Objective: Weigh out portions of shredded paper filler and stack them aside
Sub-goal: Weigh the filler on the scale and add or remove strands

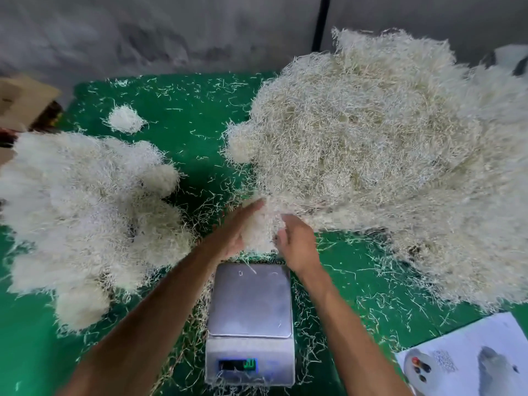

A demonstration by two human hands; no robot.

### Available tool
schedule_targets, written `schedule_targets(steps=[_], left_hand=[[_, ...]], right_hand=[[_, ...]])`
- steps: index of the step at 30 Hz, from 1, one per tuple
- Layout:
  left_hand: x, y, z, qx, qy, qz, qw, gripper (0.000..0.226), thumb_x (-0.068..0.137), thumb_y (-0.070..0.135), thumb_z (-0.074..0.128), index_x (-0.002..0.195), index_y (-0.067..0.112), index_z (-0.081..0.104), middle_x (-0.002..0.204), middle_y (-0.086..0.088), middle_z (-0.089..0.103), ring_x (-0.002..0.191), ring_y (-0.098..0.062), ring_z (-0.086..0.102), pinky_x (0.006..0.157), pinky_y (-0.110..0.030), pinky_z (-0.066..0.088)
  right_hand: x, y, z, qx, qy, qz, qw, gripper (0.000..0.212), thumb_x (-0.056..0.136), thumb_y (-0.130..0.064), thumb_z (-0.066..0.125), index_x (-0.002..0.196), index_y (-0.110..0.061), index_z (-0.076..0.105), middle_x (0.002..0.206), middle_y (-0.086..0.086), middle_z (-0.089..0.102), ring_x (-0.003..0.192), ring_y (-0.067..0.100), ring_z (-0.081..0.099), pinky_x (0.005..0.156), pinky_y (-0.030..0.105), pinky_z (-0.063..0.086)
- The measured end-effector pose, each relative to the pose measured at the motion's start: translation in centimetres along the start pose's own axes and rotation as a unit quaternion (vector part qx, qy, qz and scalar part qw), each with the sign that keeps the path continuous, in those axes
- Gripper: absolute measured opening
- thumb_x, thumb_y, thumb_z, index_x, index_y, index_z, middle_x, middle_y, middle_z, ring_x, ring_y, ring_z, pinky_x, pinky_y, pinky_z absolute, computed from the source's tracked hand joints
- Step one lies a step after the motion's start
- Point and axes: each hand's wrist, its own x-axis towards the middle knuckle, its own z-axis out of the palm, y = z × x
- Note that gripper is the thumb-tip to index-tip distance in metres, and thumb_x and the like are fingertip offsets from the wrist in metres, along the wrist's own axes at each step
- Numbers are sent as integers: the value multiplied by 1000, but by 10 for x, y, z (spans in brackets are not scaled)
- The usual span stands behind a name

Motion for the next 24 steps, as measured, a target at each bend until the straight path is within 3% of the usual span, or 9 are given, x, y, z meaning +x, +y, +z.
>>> schedule_targets(steps=[3,7,10,13,15,17,19,22,24], left_hand=[[-7,-1,9,-63,12,-8,998,27,93,57,59,101,33,69,83,19,76,77,-2,72,62,-18,57],[-14,18,-6,28,86,22,996,26,97,27,62,111,5,62,78,-7,67,64,-16,67,60,-30,55],[-25,29,-30,15,141,41,989,14,99,27,57,106,15,61,94,-10,65,84,-27,65,75,-38,53],[-41,31,-53,75,119,46,989,20,99,47,54,94,35,69,92,5,73,90,-19,64,75,-31,46],[-46,28,-54,145,47,55,987,22,91,58,62,97,38,70,92,2,74,89,-22,70,72,-35,56],[-45,19,-40,293,-37,102,950,20,85,54,73,96,38,68,90,7,73,78,-10,72,61,-24,58],[-38,-1,-25,451,-52,151,878,17,85,35,77,93,38,62,85,18,71,68,-1,68,58,-21,57],[-35,-13,-18,484,146,167,847,12,91,19,71,99,26,66,91,6,73,79,-12,71,76,-43,62],[-36,-7,-28,351,219,163,896,7,91,13,70,88,18,66,76,-5,72,67,-17,67,65,-40,63]], right_hand=[[3,-42,2,35,-9,-100,994,24,103,-9,49,121,-4,64,96,2,56,80,12,52,73,20,43],[-7,-40,-6,134,-13,-82,988,36,97,-11,59,133,-11,63,119,4,62,76,-7,52,69,12,46],[-17,-23,-9,156,53,-12,986,35,91,-20,59,125,-20,54,120,-8,52,96,13,60,80,39,60],[-17,-5,-15,41,37,33,998,54,96,-13,62,143,-28,41,126,-17,43,99,10,60,79,32,60],[-13,-1,-14,10,20,67,998,47,99,-7,59,143,-19,47,118,-8,51,90,14,63,72,27,56],[-9,-14,-8,52,21,64,996,35,100,-2,55,135,-10,58,100,0,64,72,18,64,60,24,53],[-6,-42,-2,90,9,-23,996,38,96,1,55,131,-11,64,104,0,68,73,5,63,62,16,53],[-9,-66,-1,69,19,-158,985,44,89,4,60,128,-15,66,125,1,66,106,10,63,91,21,54],[-12,-49,-7,-46,30,-163,985,33,93,-1,61,124,-12,66,116,1,65,103,18,61,93,32,54]])
